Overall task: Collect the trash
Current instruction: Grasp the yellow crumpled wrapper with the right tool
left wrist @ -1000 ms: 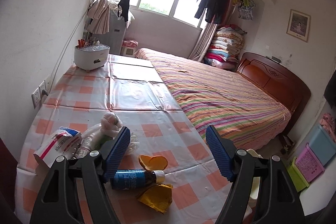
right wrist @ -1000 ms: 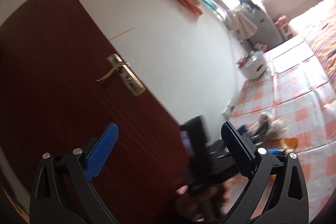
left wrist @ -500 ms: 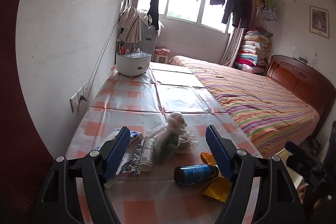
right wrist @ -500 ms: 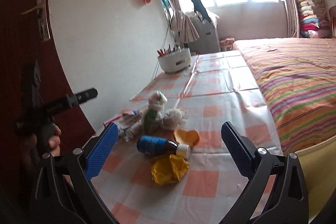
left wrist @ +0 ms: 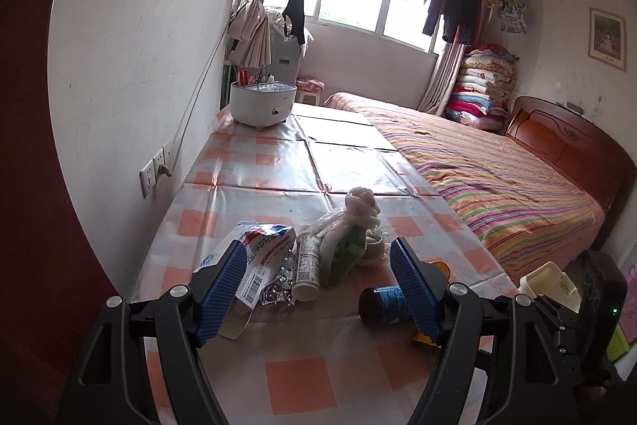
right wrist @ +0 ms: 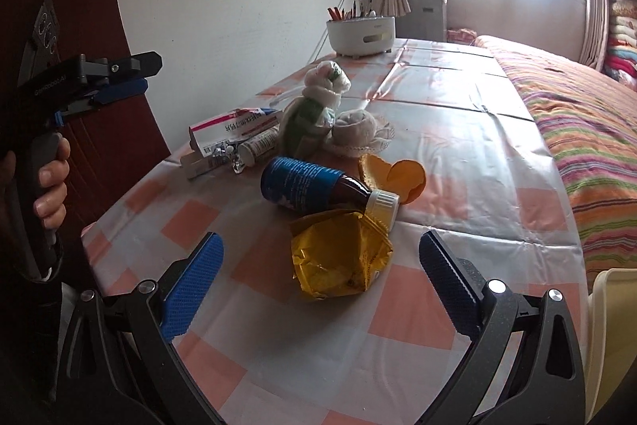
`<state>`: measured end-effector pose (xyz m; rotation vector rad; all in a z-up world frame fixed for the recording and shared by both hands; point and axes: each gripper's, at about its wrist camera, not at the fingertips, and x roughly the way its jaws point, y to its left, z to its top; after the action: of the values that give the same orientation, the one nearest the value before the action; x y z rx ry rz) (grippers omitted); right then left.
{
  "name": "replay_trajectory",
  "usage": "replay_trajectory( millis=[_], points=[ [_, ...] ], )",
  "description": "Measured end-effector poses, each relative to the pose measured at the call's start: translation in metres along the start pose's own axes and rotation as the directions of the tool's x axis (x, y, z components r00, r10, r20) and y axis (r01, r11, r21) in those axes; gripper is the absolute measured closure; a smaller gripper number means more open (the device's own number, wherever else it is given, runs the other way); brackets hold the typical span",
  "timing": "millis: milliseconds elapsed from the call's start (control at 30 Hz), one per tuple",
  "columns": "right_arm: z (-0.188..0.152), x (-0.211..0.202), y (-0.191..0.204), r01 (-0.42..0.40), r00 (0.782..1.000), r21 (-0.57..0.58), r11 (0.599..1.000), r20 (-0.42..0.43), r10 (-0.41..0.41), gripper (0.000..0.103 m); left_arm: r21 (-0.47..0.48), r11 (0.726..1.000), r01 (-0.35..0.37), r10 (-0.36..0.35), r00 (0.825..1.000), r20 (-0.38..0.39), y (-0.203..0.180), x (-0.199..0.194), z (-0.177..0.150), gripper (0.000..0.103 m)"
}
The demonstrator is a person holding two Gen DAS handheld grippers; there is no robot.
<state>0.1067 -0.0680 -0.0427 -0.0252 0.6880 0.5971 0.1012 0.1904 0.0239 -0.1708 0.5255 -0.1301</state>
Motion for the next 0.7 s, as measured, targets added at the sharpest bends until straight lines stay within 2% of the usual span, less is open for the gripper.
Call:
replay_trajectory(
  millis=[200,400,500,567,600,700],
  points=[
    [0.003,0.024,0.000,0.005,0.998,-0.002,1.000,-0.058,-0.005,0.006,-0.077,0.997,-0.013,0.010,0.999,-0.046,0.029,0.005,-0.013,0.031],
    [0.007,0.037,-0.001,0.009,0.996,0.008,1.000,-0.094,-0.008,0.007,-0.080,0.996,-0.036,0.030,0.996,-0.078,0.040,0.007,-0.022,0.031],
    [0.007,0.045,-0.003,0.000,0.992,0.018,1.000,-0.130,0.002,0.017,-0.078,0.996,-0.038,0.031,0.996,-0.088,0.042,0.008,-0.024,0.031],
    [0.007,0.051,-0.005,0.001,0.987,0.032,0.999,-0.159,0.004,0.031,-0.082,0.996,-0.036,0.028,0.995,-0.093,0.043,0.009,-0.025,0.031],
    [0.006,0.054,-0.007,-0.007,0.984,0.042,0.999,-0.175,0.014,0.035,-0.085,0.996,-0.034,0.025,0.995,-0.097,0.044,0.009,-0.025,0.031],
    [0.004,0.054,-0.013,-0.011,0.983,0.071,0.997,-0.184,0.024,0.041,-0.092,0.995,-0.032,0.022,0.994,-0.107,0.045,0.012,-0.026,0.031]
  ],
)
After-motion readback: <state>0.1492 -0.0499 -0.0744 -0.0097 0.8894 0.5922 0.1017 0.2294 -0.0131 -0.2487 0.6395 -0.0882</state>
